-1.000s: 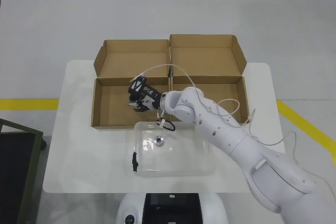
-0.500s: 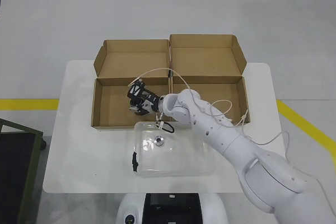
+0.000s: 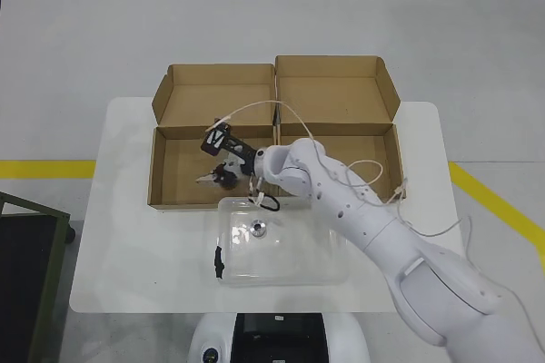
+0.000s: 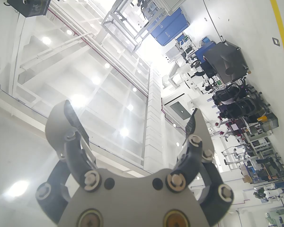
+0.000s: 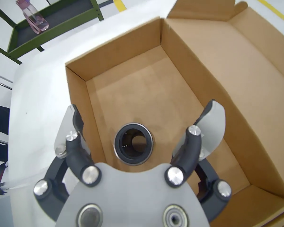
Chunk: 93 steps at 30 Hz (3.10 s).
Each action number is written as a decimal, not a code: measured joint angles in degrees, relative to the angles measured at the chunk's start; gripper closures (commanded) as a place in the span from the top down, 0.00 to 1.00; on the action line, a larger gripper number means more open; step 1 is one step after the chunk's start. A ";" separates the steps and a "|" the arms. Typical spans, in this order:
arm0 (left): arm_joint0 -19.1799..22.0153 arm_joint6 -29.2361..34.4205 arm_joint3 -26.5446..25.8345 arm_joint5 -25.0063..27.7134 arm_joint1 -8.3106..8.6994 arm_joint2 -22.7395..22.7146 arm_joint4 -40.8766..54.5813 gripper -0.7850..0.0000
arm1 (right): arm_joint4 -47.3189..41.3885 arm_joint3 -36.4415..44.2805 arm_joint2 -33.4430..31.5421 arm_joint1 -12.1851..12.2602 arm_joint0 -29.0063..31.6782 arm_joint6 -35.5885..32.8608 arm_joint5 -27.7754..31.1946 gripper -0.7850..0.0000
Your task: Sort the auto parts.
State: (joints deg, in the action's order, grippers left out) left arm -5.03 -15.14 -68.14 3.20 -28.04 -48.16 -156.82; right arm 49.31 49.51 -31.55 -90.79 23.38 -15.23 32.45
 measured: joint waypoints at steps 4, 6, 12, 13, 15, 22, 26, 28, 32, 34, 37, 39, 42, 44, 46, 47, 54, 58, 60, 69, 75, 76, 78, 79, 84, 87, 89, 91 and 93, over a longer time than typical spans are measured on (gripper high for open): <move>0.00 0.00 0.00 0.00 0.00 0.00 0.00 1.00 | 3.43 7.51 -3.18 2.51 2.42 -1.20 3.54 1.00; 0.00 0.00 0.00 0.00 0.00 0.00 0.00 1.00 | 5.36 12.41 -5.36 4.11 4.71 -2.77 4.81 1.00; 0.00 0.00 0.00 0.00 0.00 0.00 0.00 1.00 | 9.65 28.65 -13.33 8.92 15.43 -9.27 5.32 1.00; 0.00 0.00 0.00 0.00 0.00 0.00 0.00 1.00 | 9.86 31.10 -14.65 9.58 17.49 -9.95 5.40 1.00; 0.00 0.00 0.00 0.00 0.00 0.00 0.00 1.00 | 10.78 36.54 -17.58 11.01 22.21 -11.64 5.90 1.00; 0.00 0.00 0.00 0.00 0.00 0.00 0.00 1.00 | 14.33 48.91 -24.09 14.06 33.82 -14.63 8.47 1.00; 0.00 0.00 0.00 0.00 0.00 0.00 0.00 1.00 | 16.47 51.35 -25.67 14.91 36.49 -14.63 10.06 1.00; 0.00 0.00 0.00 0.00 0.00 0.00 0.00 1.00 | 16.53 51.39 -25.74 14.95 36.58 -14.54 10.11 1.00; 0.00 0.00 0.00 0.00 0.00 0.00 0.00 1.00 | 16.48 51.34 -25.71 14.93 36.53 -14.54 10.08 1.00; 0.00 0.00 0.00 0.00 0.00 0.00 0.00 1.00 | 16.48 51.34 -25.71 14.93 36.53 -14.54 10.07 1.00; 0.00 0.00 0.00 0.00 0.00 0.00 0.00 1.00 | 16.47 51.34 -25.71 14.93 36.53 -14.54 10.07 1.00; 0.00 0.00 0.00 0.00 0.00 0.00 0.00 1.00 | 16.47 51.34 -25.71 14.93 36.53 -14.55 10.07 1.00; 0.00 0.00 0.00 0.00 0.00 0.00 0.00 1.00 | 16.52 51.37 -25.71 14.93 36.58 -14.53 10.01 1.00; 0.00 0.00 0.00 0.00 0.00 0.00 0.00 1.00 | 17.59 51.91 -25.64 15.08 37.01 -14.73 9.79 1.00; 0.00 0.00 0.00 0.00 0.00 0.00 0.00 1.00 | 18.67 52.54 -25.57 15.30 37.43 -15.61 10.19 1.00; 0.00 0.00 0.00 0.00 0.00 0.00 0.00 1.00 | 19.17 52.95 -25.49 15.45 37.86 -16.31 10.46 1.00; 0.00 0.00 0.00 0.00 0.00 0.00 0.00 1.00 | 21.15 53.14 -24.85 16.01 39.87 -17.42 10.02 1.00; 0.00 0.00 0.00 0.00 0.00 0.00 0.00 1.00 | 23.03 52.26 -23.69 16.09 39.95 -16.39 10.11 1.00; 0.00 0.00 0.00 0.00 0.00 0.00 0.00 1.00 | 24.53 51.87 -23.08 16.17 39.72 -15.62 10.90 1.00; 0.00 0.00 0.00 0.00 0.00 0.00 0.00 1.00 | 28.13 48.89 -22.26 16.45 39.17 -15.03 9.74 0.85; 0.00 0.00 0.00 0.00 0.00 0.00 0.00 1.00 | 29.79 47.83 -21.18 16.54 39.14 -15.55 9.25 0.85; 0.00 0.00 0.00 0.00 0.00 0.00 0.00 1.00 | 29.91 47.68 -21.15 16.55 39.12 -15.45 8.96 0.84; 0.00 0.00 0.00 0.00 0.00 0.00 0.00 1.00 | 30.13 47.28 -21.03 16.56 39.03 -15.23 8.42 0.81; 0.00 0.00 0.00 0.00 0.00 0.00 0.00 1.00 | 30.27 47.05 -20.92 16.56 38.93 -15.21 8.31 0.78; 0.00 0.00 0.00 0.00 0.00 0.00 0.00 1.00 | 30.51 44.41 -19.65 16.33 37.65 -15.70 8.19 0.72; 0.00 0.00 0.00 0.00 0.00 0.00 0.00 1.00 | 30.34 42.69 -18.66 16.08 36.54 -15.76 8.31 0.69; 0.00 0.00 0.00 0.00 0.00 0.00 0.00 1.00 | 30.07 41.60 -18.34 15.94 35.92 -15.46 7.94 0.64; 0.00 0.00 0.00 0.00 0.00 0.00 0.00 1.00 | 29.79 40.78 -18.26 15.87 35.50 -15.27 7.57 0.56; 0.00 0.00 0.00 0.00 0.00 0.00 0.00 1.00 | 29.64 39.90 -18.19 15.81 35.08 -15.06 7.30 0.49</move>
State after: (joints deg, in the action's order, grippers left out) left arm -5.03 -15.14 -68.14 3.20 -28.04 -48.16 -156.82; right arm 78.95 89.41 -49.75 -74.98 58.45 -30.28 39.76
